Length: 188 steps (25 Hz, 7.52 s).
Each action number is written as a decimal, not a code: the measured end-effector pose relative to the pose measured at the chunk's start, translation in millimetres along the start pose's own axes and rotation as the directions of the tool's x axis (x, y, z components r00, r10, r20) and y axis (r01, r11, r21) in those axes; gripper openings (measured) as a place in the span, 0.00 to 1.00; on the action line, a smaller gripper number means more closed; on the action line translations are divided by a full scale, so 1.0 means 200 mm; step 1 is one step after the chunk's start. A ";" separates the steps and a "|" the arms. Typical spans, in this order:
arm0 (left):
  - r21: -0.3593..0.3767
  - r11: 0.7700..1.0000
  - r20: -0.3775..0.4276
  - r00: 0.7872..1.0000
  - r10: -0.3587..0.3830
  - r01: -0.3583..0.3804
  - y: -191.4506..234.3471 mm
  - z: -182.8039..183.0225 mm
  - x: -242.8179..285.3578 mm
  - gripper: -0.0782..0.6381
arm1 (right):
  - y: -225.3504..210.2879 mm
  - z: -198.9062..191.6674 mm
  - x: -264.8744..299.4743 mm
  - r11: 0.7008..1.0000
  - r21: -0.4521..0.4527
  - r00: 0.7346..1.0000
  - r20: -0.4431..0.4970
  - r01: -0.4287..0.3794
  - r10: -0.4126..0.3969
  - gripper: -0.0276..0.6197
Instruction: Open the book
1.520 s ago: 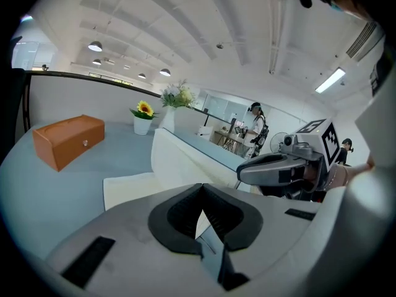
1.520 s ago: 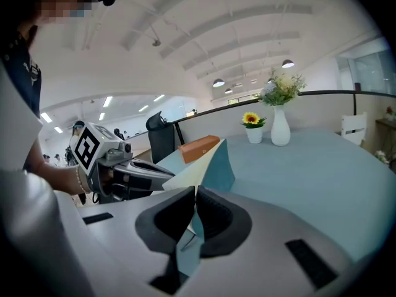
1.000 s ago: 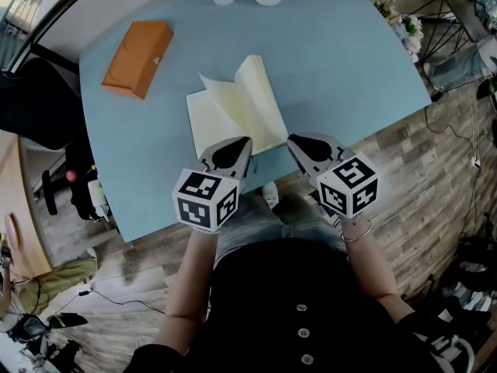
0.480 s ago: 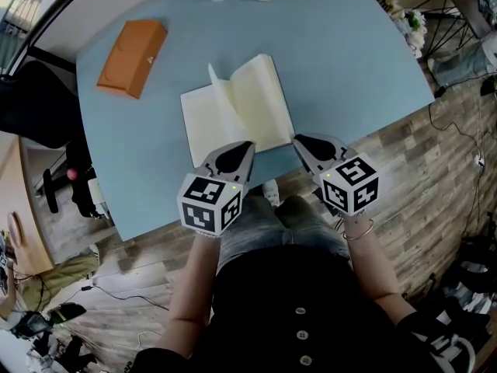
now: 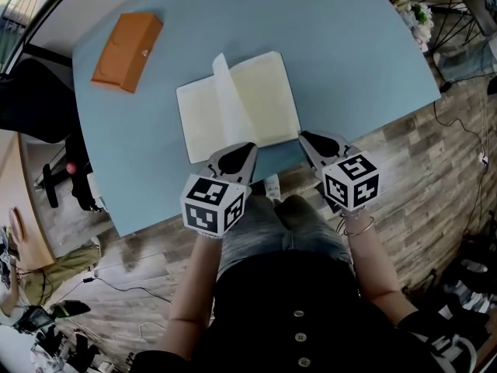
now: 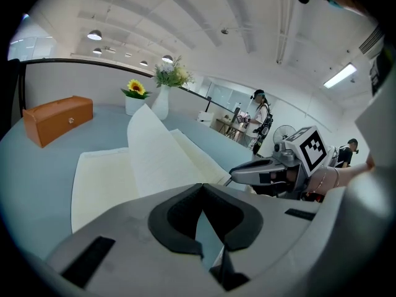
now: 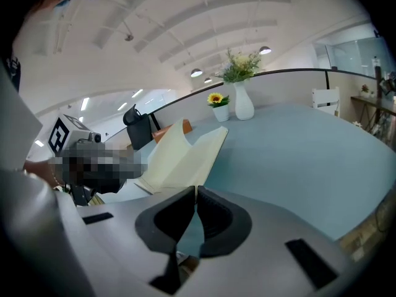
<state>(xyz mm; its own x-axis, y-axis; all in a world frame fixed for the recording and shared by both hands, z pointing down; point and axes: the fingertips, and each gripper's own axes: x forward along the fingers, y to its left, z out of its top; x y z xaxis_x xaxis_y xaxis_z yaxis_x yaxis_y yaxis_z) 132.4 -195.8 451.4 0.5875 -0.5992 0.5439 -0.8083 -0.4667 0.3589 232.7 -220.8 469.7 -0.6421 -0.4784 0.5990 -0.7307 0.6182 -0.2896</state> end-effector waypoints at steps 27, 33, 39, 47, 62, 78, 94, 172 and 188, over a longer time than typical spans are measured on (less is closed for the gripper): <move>-0.040 0.999 -0.028 0.999 0.018 -0.019 0.00 -0.08 0.07 0.13 | -0.12 -0.17 0.08 0.998 -0.033 0.994 -0.095 0.056 -0.059 0.05; -0.043 0.999 -0.019 0.999 0.027 -0.028 0.01 -0.06 0.06 0.13 | -0.11 -0.16 0.09 0.998 -0.040 0.994 -0.096 0.041 -0.045 0.05; -0.046 0.998 -0.005 0.999 0.047 -0.047 0.04 -0.03 0.03 0.13 | -0.09 -0.14 0.10 0.998 -0.063 0.995 -0.100 0.023 -0.029 0.05; -0.049 0.997 0.015 0.998 0.057 -0.056 0.04 -0.02 -0.02 0.13 | -0.11 -0.06 0.09 0.995 -0.094 0.996 -0.084 0.023 -0.031 0.05; -0.040 0.997 0.037 0.997 0.072 -0.070 0.15 0.05 -0.15 0.13 | 0.07 0.15 0.06 0.991 -0.132 1.000 -0.013 0.004 -0.006 0.05; 0.130 0.991 0.147 0.989 -0.010 -0.010 0.11 0.40 -0.34 0.13 | 0.27 0.51 -0.05 0.978 -0.205 0.990 0.142 0.039 -0.009 0.05; 0.188 0.982 0.206 0.976 -0.073 0.033 0.11 0.53 -0.46 0.13 | 0.57 0.68 -0.10 0.977 -0.215 0.964 0.262 0.007 0.051 0.05; 0.123 0.988 0.085 0.991 -0.108 0.097 0.12 0.29 -0.36 0.13 | 0.72 0.52 0.08 0.979 -0.196 0.976 0.191 -0.063 0.101 0.05; 0.116 0.988 0.073 0.991 -0.108 0.099 0.14 0.26 -0.36 0.13 | 0.68 0.48 0.09 0.985 -0.167 0.984 0.158 -0.050 0.076 0.05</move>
<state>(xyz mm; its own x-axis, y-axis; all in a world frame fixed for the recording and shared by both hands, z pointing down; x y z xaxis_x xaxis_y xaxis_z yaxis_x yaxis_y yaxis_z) 70.3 -199.4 382.1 0.6726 -0.5914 0.4448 -0.7361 -0.5960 0.3208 99.8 -205.8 369.6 -0.7246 -0.5222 0.4497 -0.6489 0.7367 -0.1902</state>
